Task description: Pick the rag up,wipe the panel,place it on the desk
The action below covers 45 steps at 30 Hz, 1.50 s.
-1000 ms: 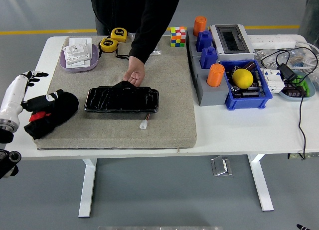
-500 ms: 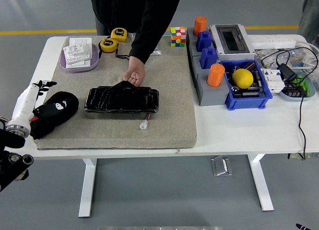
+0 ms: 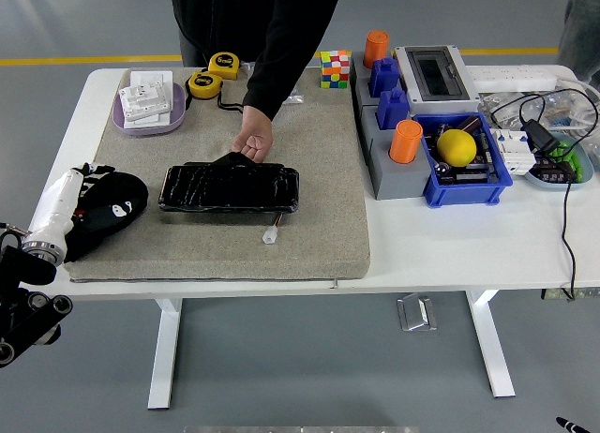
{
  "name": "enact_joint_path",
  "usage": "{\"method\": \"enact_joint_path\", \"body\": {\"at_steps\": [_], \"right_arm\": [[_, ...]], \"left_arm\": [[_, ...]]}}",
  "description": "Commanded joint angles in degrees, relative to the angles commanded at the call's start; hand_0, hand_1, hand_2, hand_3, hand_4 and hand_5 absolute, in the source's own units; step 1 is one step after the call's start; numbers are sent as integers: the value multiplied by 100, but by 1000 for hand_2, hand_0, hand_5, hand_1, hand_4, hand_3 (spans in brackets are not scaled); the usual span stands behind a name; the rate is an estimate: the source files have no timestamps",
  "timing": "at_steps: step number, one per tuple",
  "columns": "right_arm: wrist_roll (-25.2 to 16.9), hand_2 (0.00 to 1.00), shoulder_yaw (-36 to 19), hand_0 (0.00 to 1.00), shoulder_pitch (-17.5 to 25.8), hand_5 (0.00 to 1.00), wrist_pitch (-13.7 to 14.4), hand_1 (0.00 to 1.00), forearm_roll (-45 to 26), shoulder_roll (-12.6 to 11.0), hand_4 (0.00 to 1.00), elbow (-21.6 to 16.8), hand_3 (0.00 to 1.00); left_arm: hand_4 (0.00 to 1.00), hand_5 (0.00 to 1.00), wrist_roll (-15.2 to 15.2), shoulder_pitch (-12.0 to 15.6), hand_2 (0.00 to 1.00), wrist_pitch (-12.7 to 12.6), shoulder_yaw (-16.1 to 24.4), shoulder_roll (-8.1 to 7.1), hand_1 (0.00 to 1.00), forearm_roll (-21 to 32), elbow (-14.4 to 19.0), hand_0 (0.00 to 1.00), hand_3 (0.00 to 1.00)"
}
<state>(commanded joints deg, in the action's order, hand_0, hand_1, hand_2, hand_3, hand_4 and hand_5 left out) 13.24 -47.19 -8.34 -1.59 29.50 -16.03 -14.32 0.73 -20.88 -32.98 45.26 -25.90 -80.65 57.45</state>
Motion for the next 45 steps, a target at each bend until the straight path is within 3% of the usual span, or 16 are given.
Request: {"method": "enact_joint_path", "body": {"at_steps": [10,16,17,22,23,28,29,40,41,45], "right_arm": [[-7,708,13,767,-11,556,17,588,14,-14,998,-32,609],[-23,709,-37,764,-17,556,33,587,50,-10,998,-54,608],[-24,709,-39,766,-18,555,34,588,54,-10,998,-58,607],[-26,709,-53,766,-15,555,37,588,60,-8,998,-50,607],[-22,709,-44,765,-13,555,34,588,57,-11,998,-45,607],[-16,709,-22,765,-11,555,33,588,49,-17,998,-37,607],[-18,709,-23,765,-11,555,34,589,50,-17,998,-40,606],[-27,708,-40,765,3,556,37,589,63,-5,998,-38,606],[-27,708,-41,765,3,556,38,588,59,-4,998,-33,605],[-22,708,-44,765,11,556,35,588,56,-11,998,-25,605]], "left_arm": [[901,325,-65,-88,822,-84,-108,71,776,79,-255,710,745],[883,298,-59,-139,822,-92,-158,93,761,95,-347,679,735],[868,284,-54,-144,823,-79,-169,93,707,105,-359,602,719],[868,284,-28,-149,823,-61,-201,115,707,101,-427,602,719],[747,161,-28,-150,821,-66,-203,122,593,98,-440,503,652],[747,161,-19,-142,821,-102,-208,142,593,67,-465,503,652],[699,138,-21,-139,812,-119,-210,145,455,59,-465,381,633],[668,135,-21,-139,778,-258,-237,158,395,31,-473,342,618],[603,96,-4,-135,763,-258,-237,157,334,18,-477,280,748],[603,96,22,-126,763,-337,-220,172,334,-91,-507,280,748]]}}
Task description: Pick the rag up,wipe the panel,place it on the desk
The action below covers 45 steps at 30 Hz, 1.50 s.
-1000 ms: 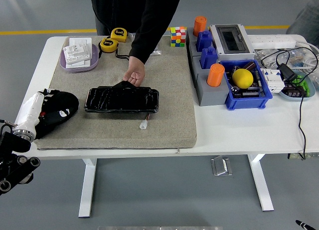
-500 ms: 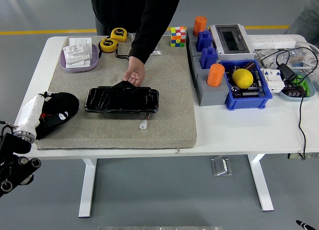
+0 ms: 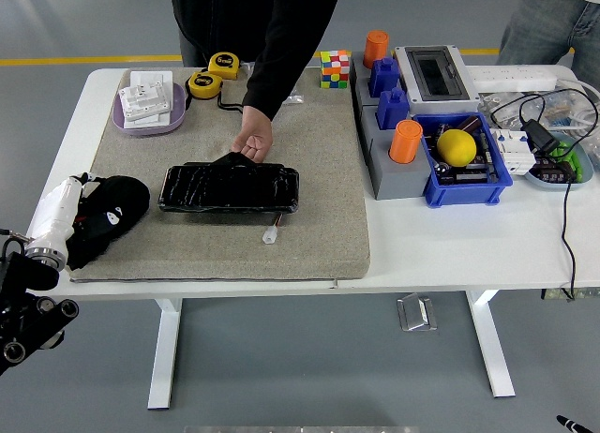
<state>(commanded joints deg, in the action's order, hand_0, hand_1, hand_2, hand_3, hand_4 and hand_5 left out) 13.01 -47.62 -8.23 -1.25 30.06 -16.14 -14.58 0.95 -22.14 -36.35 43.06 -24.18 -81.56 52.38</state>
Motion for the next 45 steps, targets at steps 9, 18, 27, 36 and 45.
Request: {"method": "enact_joint_path", "body": {"at_steps": [9,18,27,36,45], "right_arm": [[-7,709,-34,766,2,557,14,588,26,0,998,-22,604],[-16,708,-58,766,-6,556,23,589,36,2,998,-33,604],[-26,708,-58,766,-9,556,25,589,30,7,998,-35,604],[-32,708,2,766,-29,557,16,589,1,-3,998,-18,604],[-35,708,41,766,-5,556,-11,589,-34,-22,998,7,605]], "left_arm": [[400,2,-7,-4,691,-63,30,15,153,-148,-40,206,719],[358,2,-85,6,628,-63,88,0,143,-95,38,213,648],[360,2,12,8,580,-6,72,-49,143,-57,176,214,551],[356,2,532,-103,580,88,274,-43,142,-509,867,212,554],[345,2,927,-267,593,140,261,36,135,-846,1078,210,561]]}}
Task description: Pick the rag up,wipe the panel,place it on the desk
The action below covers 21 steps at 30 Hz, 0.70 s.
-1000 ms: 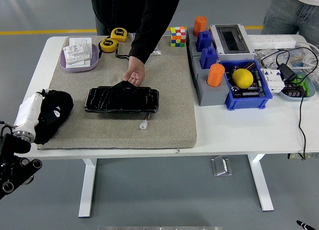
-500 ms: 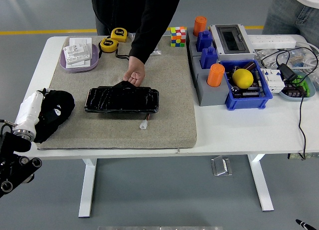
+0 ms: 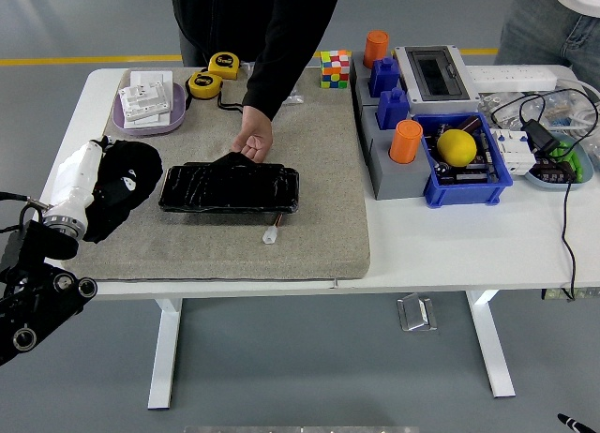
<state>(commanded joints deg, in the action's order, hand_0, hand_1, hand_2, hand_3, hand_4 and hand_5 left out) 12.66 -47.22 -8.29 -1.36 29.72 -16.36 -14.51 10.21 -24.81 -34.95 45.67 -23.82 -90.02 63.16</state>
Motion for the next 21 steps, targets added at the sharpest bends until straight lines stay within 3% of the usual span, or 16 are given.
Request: {"method": "enact_joint_path", "body": {"at_steps": [21], "right_arm": [[-25,708,10,765,-8,555,-15,588,4,-32,998,-4,605]], "left_arm": [[325,2,129,-379,601,21,-665,295,131,79,-199,200,567]]}}
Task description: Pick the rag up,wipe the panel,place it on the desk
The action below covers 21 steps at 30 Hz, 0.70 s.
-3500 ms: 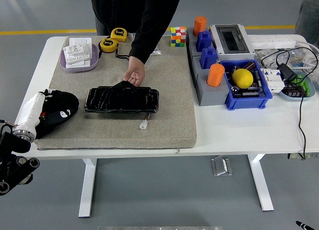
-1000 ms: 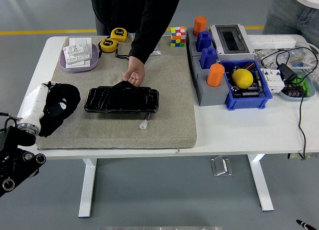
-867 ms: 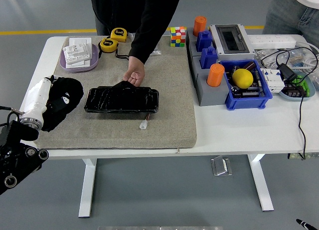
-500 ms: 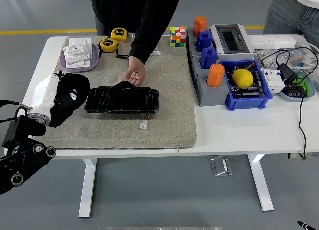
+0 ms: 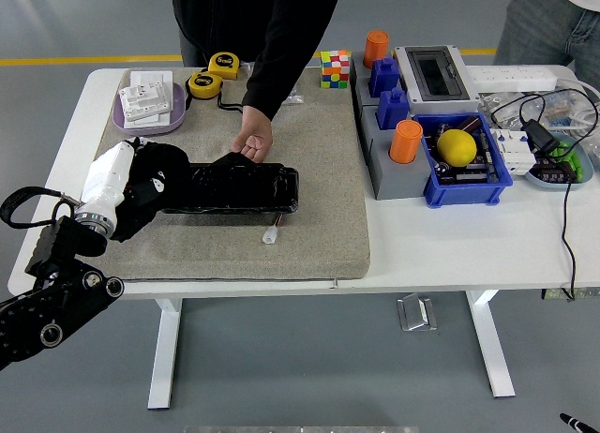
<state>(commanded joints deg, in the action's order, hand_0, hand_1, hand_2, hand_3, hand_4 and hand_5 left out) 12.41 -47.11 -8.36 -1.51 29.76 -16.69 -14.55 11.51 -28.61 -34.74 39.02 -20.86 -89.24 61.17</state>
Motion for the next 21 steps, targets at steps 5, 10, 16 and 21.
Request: {"method": "enact_joint_path", "body": {"at_steps": [5,10,16,21], "right_arm": [[2,708,25,765,-14,556,-2,588,-14,-16,998,7,605],[5,708,102,765,-32,557,-1,589,-16,-30,998,-2,604],[0,708,130,765,-34,556,1,588,-15,-52,998,-28,604],[9,709,153,765,-42,555,-13,588,-7,-100,998,-28,604]], "left_arm": [[321,2,22,-115,603,2,-220,76,131,11,-8,200,570],[310,2,59,-276,606,10,-492,218,130,-3,-74,200,572],[304,2,104,-412,607,16,-727,291,130,-2,-53,200,573],[302,2,151,-562,608,29,-921,380,130,-20,-51,200,574]]}}
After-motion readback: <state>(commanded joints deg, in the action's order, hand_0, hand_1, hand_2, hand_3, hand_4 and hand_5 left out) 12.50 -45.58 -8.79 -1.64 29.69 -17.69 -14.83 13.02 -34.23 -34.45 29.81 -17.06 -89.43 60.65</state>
